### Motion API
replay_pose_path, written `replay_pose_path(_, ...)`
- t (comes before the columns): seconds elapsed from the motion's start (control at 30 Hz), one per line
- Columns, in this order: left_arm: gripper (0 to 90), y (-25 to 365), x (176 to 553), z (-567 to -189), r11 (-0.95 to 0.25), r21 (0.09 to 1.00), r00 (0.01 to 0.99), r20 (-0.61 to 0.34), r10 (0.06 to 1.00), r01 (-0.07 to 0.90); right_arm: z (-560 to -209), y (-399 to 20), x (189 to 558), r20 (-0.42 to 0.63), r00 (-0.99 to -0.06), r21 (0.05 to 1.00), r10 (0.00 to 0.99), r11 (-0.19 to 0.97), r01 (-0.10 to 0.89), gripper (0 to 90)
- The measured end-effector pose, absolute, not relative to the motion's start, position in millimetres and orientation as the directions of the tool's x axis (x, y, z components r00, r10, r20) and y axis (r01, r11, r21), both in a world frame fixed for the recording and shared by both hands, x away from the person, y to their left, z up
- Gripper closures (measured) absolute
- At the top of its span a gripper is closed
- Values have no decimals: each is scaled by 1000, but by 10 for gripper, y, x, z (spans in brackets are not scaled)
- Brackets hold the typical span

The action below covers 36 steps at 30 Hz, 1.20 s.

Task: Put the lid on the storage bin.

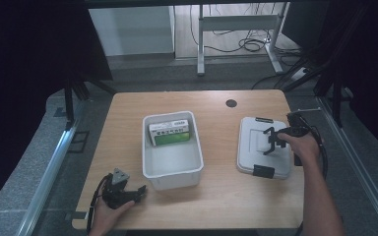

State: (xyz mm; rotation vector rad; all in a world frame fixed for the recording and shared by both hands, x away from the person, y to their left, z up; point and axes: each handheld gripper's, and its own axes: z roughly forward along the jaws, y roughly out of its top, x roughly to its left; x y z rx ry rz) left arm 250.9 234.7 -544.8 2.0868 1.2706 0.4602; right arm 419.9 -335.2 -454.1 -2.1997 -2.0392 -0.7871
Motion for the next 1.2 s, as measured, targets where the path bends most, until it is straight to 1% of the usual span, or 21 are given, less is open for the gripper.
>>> replay_pose_path(0.07,121,2347,2509,-5448,-325,681,470,-33,882,656,-4544,-3350,4207,387,8,303,922,-135,943,601)
replay_pose_path(0.1,121,2347,2509,-5447,-325,681,471,-33,882,656,-4547,-3340,4222,390,18,296,921,-144,944,625)
replay_pose_path(0.27,121,2347,2509,-5447,-325,681,470,-33,882,656,-4578,-3318,4255,398,35,267,917,-152,952,676)
replay_pose_path(0.43,121,2347,2509,-5448,-325,681,471,-33,882,656,-4612,-3285,4281,383,63,213,922,-154,965,782)
replay_pose_path(0.53,121,2347,2509,-5448,-325,681,471,-33,882,656,-4627,-3289,4290,380,104,172,919,-180,969,829)
replay_pose_path(0.6,121,2347,2509,-5448,-325,681,471,-33,882,656,-4630,-3298,4290,395,138,156,908,-215,964,840)
replay_pose_path(0.77,121,2347,2509,-5448,-325,681,470,-33,882,656,-4623,-3291,4283,405,159,152,900,-237,959,847)
replay_pose_path(1.07,121,2347,2509,-5448,-325,681,471,-33,882,656,-4579,-3268,4263,415,172,171,893,-262,950,849)
replay_pose_path(1.2,122,2347,2510,-5447,-325,681,471,-33,882,656,-4505,-3264,4235,426,156,202,891,-261,944,850)
